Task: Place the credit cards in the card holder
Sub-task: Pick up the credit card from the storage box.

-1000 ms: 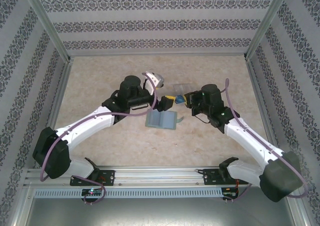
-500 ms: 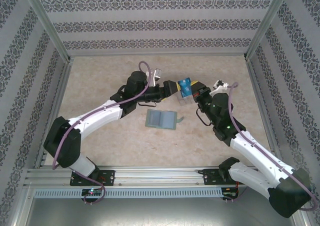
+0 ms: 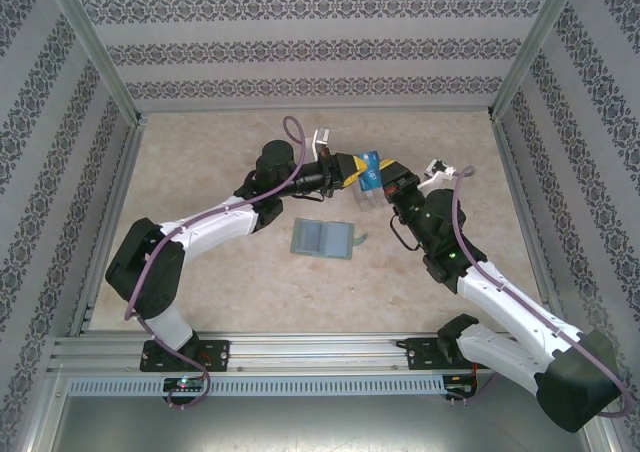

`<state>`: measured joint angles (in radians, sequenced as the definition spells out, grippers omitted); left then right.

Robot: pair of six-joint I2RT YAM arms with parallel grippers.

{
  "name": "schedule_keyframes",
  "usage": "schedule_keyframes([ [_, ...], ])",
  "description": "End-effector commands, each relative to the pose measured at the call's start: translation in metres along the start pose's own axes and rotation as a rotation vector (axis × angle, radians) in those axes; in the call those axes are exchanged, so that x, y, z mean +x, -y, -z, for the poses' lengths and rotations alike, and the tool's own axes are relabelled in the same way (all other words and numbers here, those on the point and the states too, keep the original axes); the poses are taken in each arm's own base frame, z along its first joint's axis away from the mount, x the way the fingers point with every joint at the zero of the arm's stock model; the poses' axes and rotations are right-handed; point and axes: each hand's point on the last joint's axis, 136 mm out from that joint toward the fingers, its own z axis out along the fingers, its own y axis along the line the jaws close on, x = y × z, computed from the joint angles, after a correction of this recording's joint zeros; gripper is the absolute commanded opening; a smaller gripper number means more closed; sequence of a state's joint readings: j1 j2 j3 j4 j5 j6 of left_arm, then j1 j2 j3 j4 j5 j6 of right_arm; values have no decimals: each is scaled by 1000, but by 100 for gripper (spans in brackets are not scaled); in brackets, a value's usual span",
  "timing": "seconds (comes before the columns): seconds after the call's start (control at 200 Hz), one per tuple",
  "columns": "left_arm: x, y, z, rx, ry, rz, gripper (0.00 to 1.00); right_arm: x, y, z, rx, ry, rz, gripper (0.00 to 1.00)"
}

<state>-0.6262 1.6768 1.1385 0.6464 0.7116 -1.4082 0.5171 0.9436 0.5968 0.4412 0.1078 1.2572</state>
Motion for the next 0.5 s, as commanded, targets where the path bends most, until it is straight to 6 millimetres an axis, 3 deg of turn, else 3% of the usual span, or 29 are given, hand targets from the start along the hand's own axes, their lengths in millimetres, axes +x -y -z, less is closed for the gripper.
schedule_keyframes([
  [0.0, -6, 37, 0, 113, -1, -66, 0, 6, -3, 4, -28, -21, -4, 8],
  [0.08, -5, 36, 0, 119, -13, -77, 0, 7, 0, 6, -6, -46, 33, 63],
  [0.14, -4, 34, 2, 117, -27, -101, 0, 7, -3, 8, -15, -82, 111, 80],
  [0.27, -1, 20, 8, 33, -64, -142, 0, 5, 3, 13, -11, -217, 231, 83],
  [0.36, 7, 10, 11, -53, -128, -192, 0, 6, 8, 16, -50, -329, 257, 77],
  [0.5, 20, 12, 18, -93, -224, -275, 0, 21, 7, 19, -132, -568, 246, 74],
])
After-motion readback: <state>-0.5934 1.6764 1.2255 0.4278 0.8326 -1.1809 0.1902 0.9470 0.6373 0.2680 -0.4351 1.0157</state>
